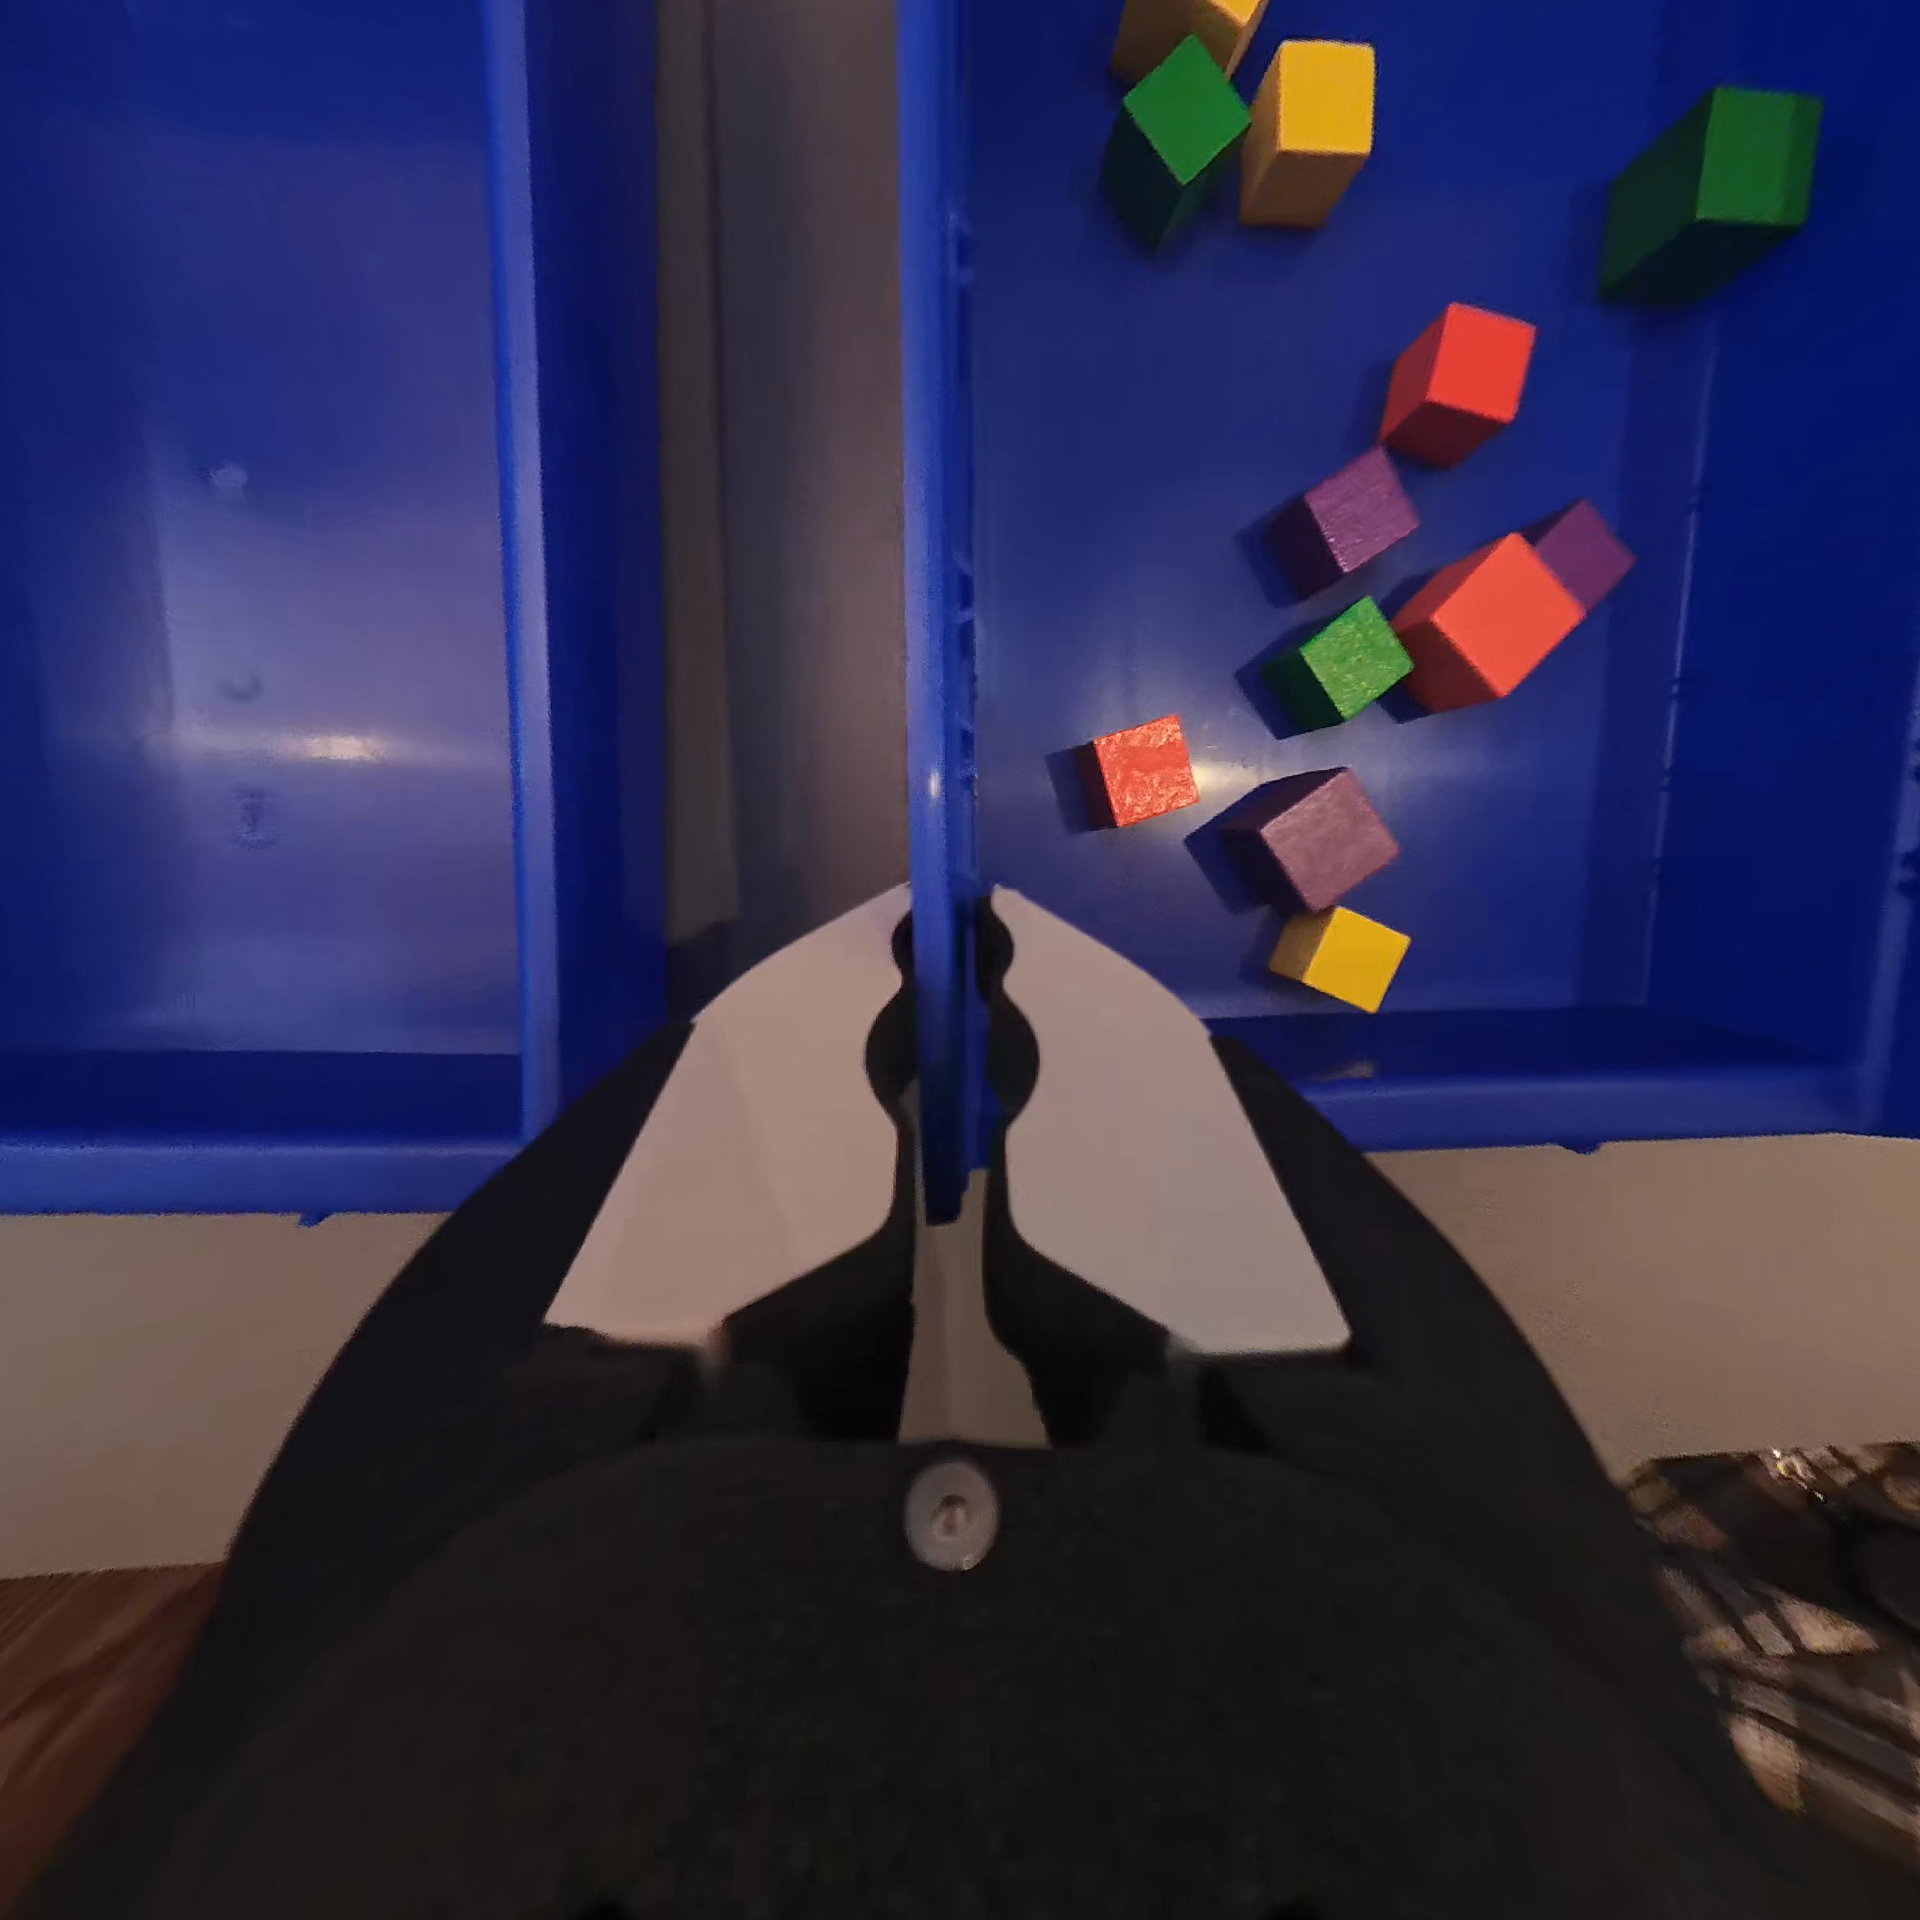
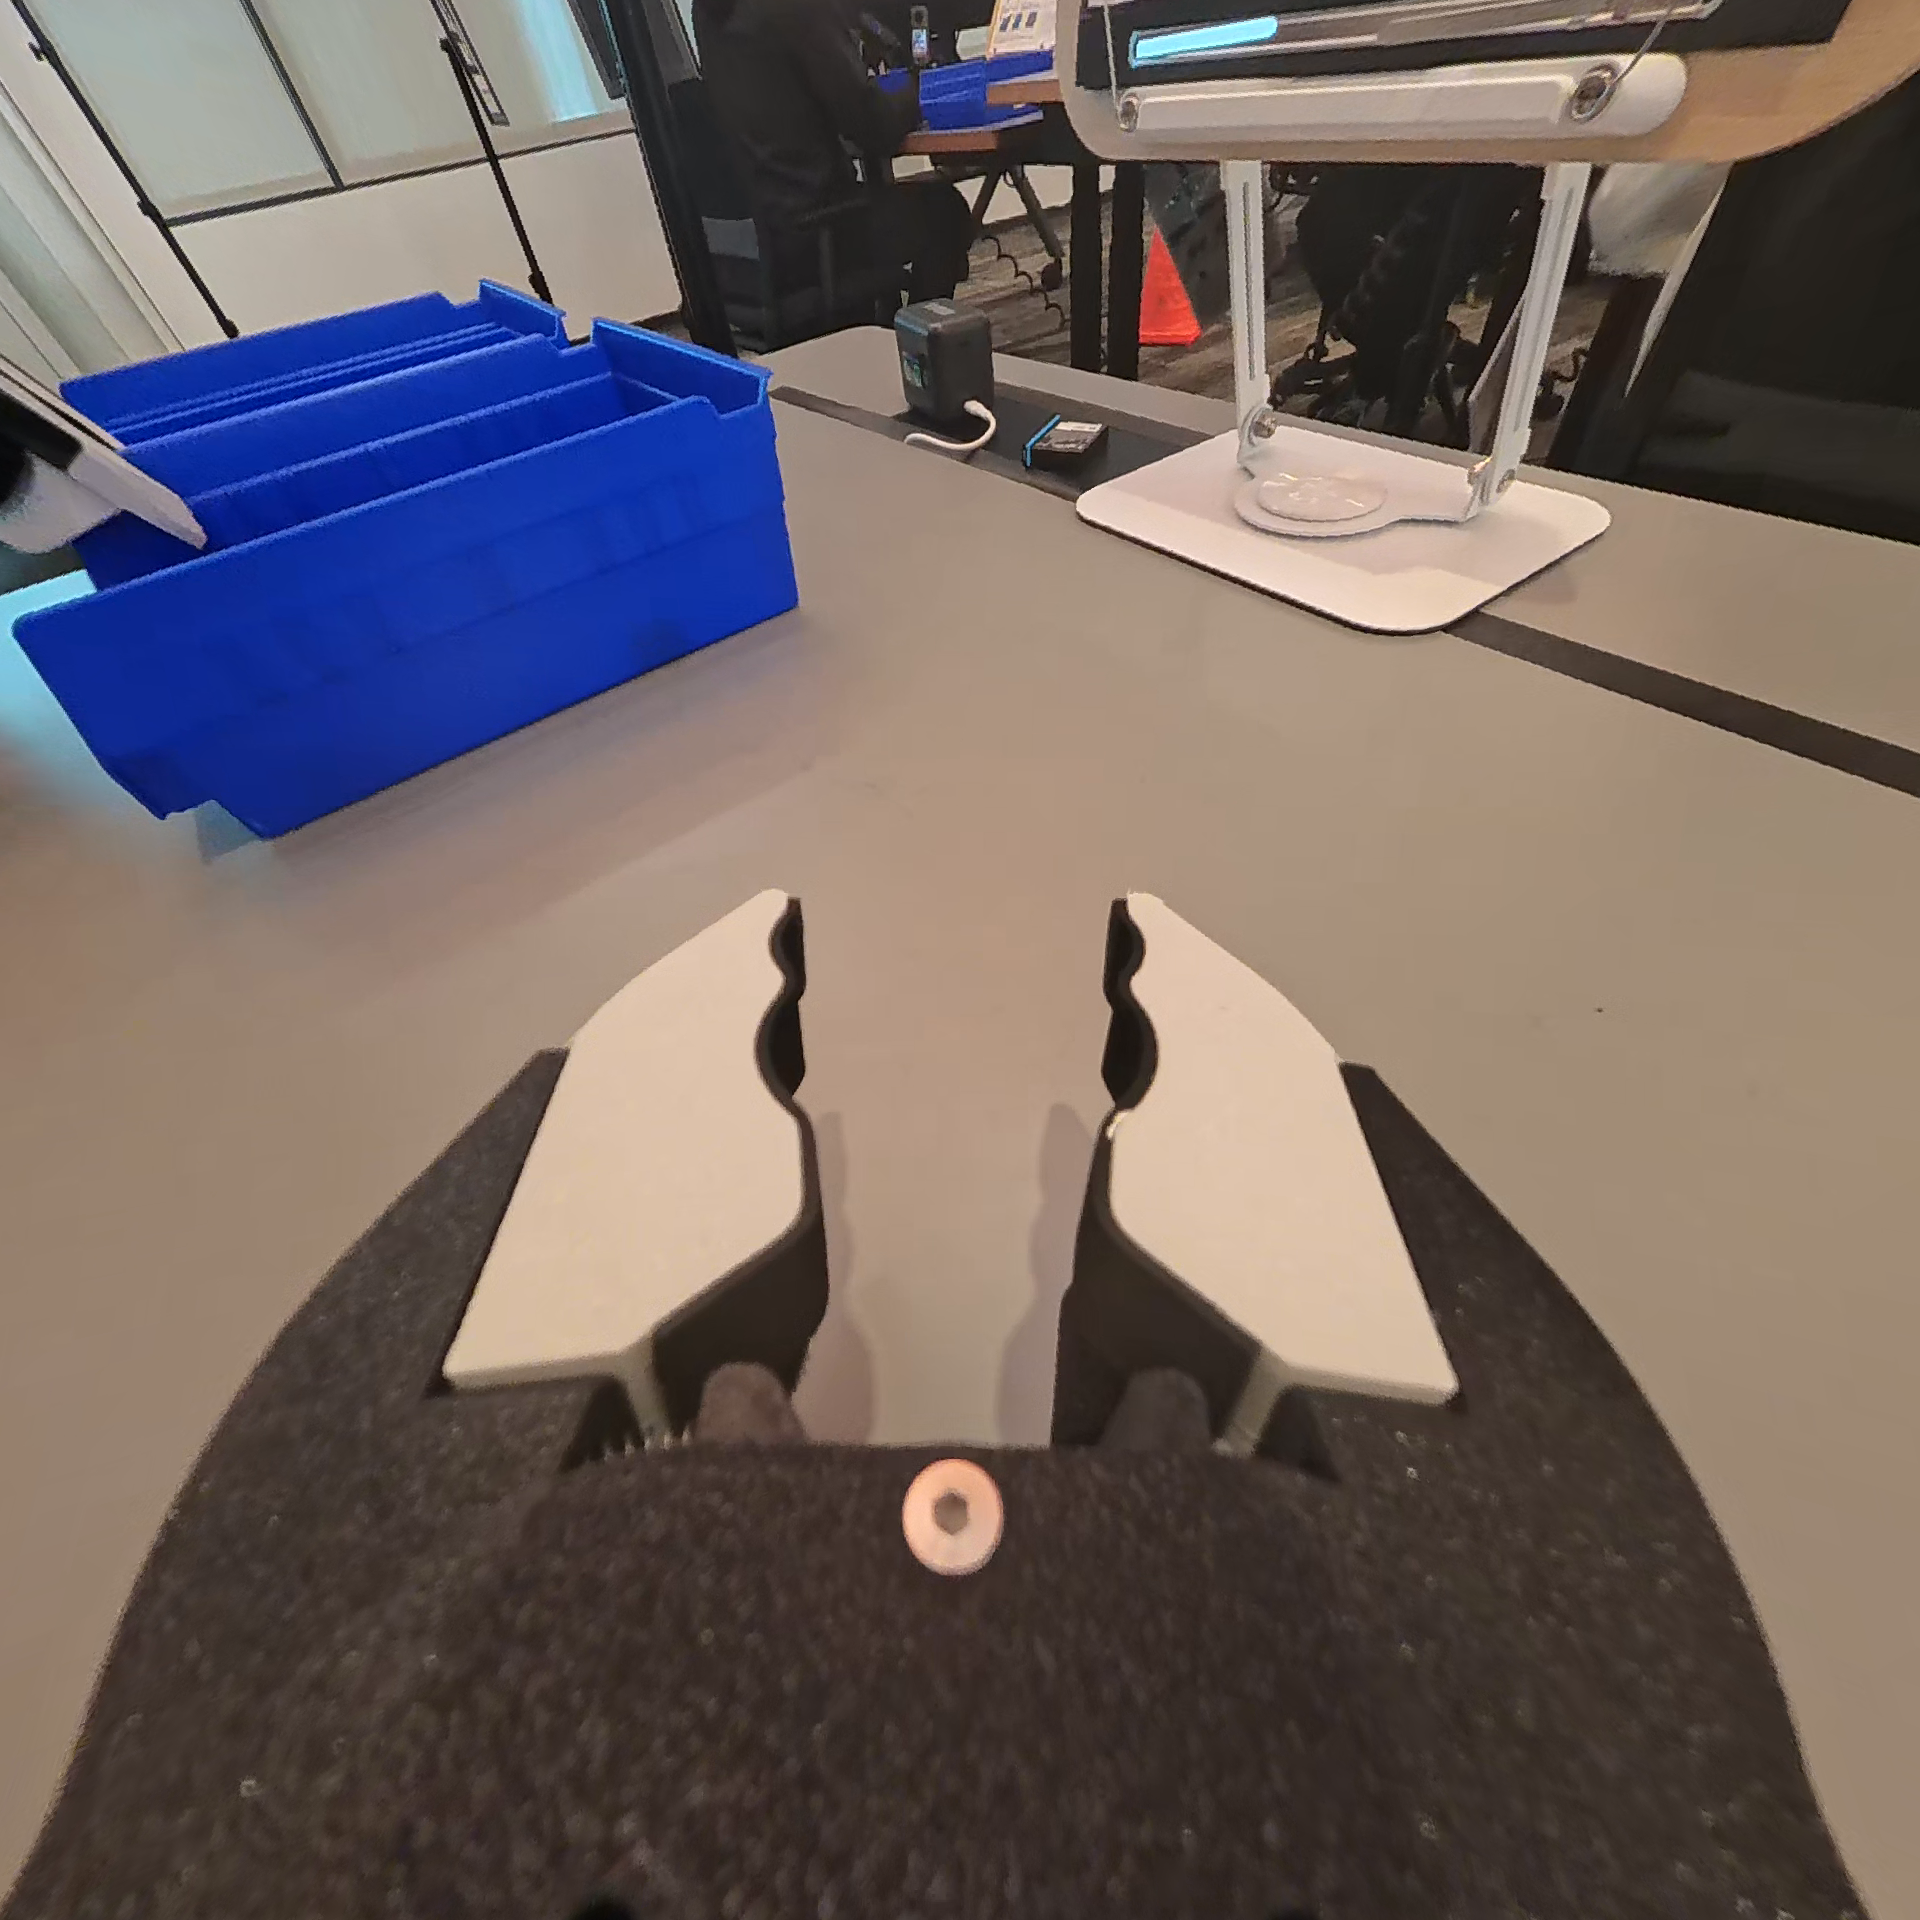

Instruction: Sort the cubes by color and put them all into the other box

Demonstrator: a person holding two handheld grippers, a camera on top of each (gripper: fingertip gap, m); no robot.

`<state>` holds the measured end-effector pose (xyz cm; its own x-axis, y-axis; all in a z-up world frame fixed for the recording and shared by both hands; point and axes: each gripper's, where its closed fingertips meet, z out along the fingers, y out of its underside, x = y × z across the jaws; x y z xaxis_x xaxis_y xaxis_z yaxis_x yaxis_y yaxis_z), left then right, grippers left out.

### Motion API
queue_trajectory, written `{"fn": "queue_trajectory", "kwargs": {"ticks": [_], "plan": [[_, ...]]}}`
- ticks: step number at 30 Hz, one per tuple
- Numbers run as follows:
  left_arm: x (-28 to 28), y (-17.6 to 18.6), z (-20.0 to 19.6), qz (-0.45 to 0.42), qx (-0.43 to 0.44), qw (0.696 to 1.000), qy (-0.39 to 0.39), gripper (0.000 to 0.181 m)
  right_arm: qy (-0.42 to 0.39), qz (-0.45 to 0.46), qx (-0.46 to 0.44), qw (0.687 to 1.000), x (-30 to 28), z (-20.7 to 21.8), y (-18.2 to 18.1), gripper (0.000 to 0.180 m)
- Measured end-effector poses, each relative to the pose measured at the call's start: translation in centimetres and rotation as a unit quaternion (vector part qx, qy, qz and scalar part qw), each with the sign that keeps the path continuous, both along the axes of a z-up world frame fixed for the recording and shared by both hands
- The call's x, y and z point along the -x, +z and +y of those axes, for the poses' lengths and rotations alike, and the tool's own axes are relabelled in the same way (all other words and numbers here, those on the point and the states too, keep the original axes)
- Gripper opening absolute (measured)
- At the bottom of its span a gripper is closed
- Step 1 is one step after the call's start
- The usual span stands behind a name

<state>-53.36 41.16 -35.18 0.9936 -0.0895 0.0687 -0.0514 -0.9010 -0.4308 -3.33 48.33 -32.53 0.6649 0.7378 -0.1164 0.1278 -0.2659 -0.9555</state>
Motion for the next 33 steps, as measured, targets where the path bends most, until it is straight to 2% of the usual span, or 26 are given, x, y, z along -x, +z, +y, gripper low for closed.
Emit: {"fn": "queue_trajectory", "kwargs": {"ticks": [6, 15, 24, 33], "plan": [[-0.6, 0.0, 1.2, -0.024, 0.017, 0.999, 0.018, 0.005, -0.004, 0.004, 0.003, 1.0, -0.2, 0.2, -0.1, 0.055], [-0.9, 0.0, 6.0, -0.022, 0.014, 0.998, 0.048, 0.006, -0.004, 0.008, 0.005, 1.0, -0.4, 0.2, 0.0, 0.055], [-2.3, -0.1, 10.3, -0.021, 0.018, 0.999, 0.034, 0.005, -0.006, 0.014, 0.001, 1.0, -0.6, 0.2, 0.3, 0.055], [-2.3, -0.1, 12.1, -0.027, 0.023, 0.999, 0.034, 0.005, -0.006, 0.013, 0.003, 1.0, -0.7, 0.2, 0.3, 0.055]]}}
